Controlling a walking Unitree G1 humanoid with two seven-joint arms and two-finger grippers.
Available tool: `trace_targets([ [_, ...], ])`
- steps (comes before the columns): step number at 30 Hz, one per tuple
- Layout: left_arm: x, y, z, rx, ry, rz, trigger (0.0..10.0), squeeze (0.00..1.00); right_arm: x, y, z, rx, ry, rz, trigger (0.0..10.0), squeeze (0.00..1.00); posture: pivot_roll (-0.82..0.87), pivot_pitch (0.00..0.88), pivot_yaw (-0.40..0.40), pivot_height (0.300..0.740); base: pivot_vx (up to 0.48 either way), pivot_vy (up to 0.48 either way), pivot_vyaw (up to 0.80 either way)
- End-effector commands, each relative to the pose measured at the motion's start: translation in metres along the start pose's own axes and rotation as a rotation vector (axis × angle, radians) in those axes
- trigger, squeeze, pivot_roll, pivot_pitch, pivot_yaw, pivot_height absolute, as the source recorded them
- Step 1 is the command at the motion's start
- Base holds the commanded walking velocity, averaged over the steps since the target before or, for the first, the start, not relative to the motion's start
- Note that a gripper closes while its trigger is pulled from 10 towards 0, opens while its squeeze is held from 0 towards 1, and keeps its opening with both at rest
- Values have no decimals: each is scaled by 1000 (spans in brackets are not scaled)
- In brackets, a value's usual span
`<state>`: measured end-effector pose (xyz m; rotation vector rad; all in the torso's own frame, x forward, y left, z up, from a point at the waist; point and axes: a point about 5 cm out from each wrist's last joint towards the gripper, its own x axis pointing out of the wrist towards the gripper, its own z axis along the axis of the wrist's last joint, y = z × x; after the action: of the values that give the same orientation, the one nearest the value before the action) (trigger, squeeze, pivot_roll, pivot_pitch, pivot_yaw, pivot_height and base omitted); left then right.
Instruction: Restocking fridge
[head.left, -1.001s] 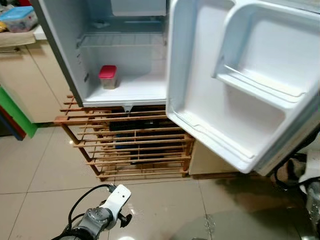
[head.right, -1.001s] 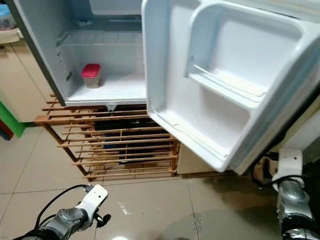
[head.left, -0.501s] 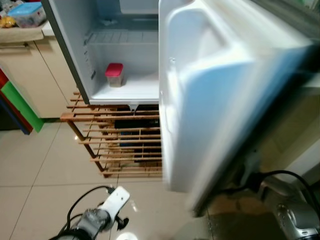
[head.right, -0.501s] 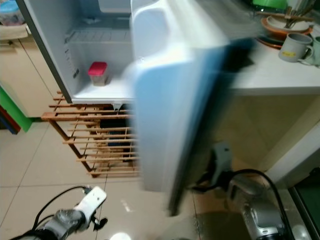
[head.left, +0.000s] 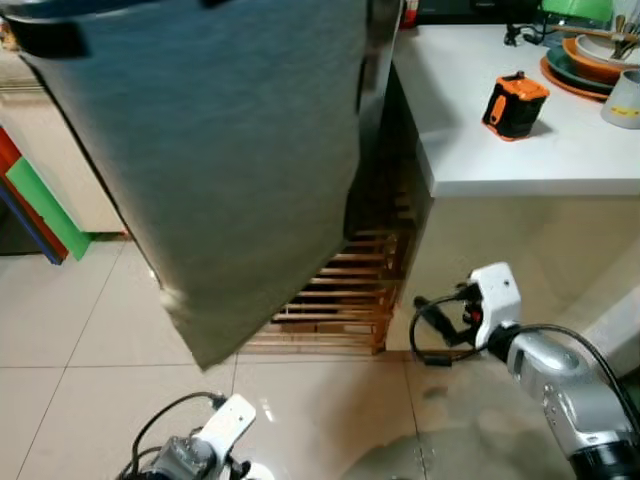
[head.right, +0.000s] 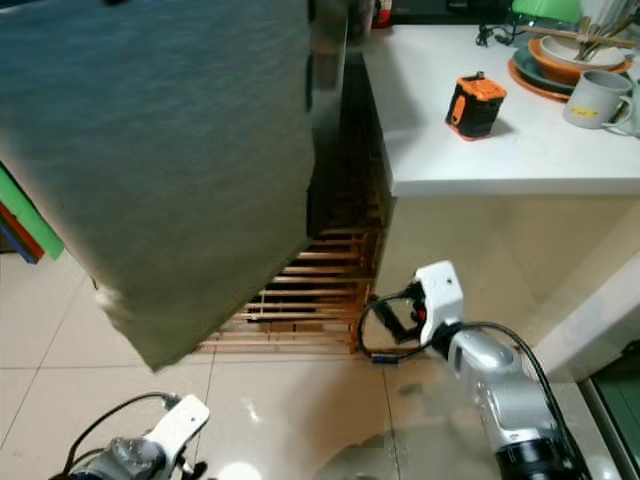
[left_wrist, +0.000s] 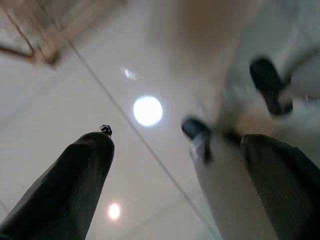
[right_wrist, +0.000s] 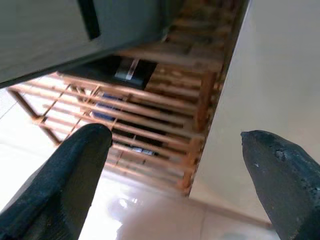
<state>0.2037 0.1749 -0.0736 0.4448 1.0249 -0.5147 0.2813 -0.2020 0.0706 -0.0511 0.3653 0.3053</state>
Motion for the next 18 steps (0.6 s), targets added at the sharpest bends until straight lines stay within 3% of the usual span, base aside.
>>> trace_targets([
  [1,-1,4,3,-12,-18,24,10000,0,1,-4,0,-10,-4,-39,10000,0,-146,12,21,740,0,0,0],
  [4,-3,17,45,-25,-179,100,10000,0,10,8,3,-20,-37,-55,10000,0,-139,28,7,740,0,0,0],
  [5,-3,17,45,-25,-179,100,10000,0,10,8,3,-20,-37,-55,10000,0,-139,28,7,740,0,0,0],
  [6,-4,21,58,-39,-233,118,10000,0,14,13,3,-22,-44,-57,10000,0,-138,28,6,740,0,0,0],
  [7,-11,28,93,-116,-403,156,10000,0,20,22,6,-24,-64,-51,10000,0,-131,28,1,740,0,0,0],
  [8,-11,28,93,-116,-403,156,10000,0,20,22,6,-24,-64,-51,10000,0,-131,28,1,740,0,0,0],
  [9,-16,33,100,-159,-482,151,10000,0,22,25,7,-28,-70,-46,10000,0,-130,26,-1,740,0,0,0],
  [12,-39,51,118,-253,-740,177,10000,0,26,29,12,-49,-89,-39,10000,0,-124,24,-4,740,0,0,0],
  [13,-63,57,148,-259,-920,232,10000,0,28,28,16,-53,-108,-47,10000,0,-119,25,-6,740,0,0,0],
  [14,-63,57,148,-259,-920,232,10000,0,28,28,16,-53,-108,-47,10000,0,-119,25,-6,740,0,0,0],
  [16,-97,60,182,-224,-1117,312,10000,0,31,28,20,-54,-123,-57,10000,0,-113,28,-9,740,0,0,0],
  [17,-97,60,182,-224,-1117,312,10000,0,31,28,20,-54,-123,-57,10000,0,-113,28,-9,740,0,0,0],
  [18,-108,63,190,-204,-1164,362,10000,0,33,30,22,-55,-126,-54,10000,0,-108,29,-10,740,0,0,0],
])
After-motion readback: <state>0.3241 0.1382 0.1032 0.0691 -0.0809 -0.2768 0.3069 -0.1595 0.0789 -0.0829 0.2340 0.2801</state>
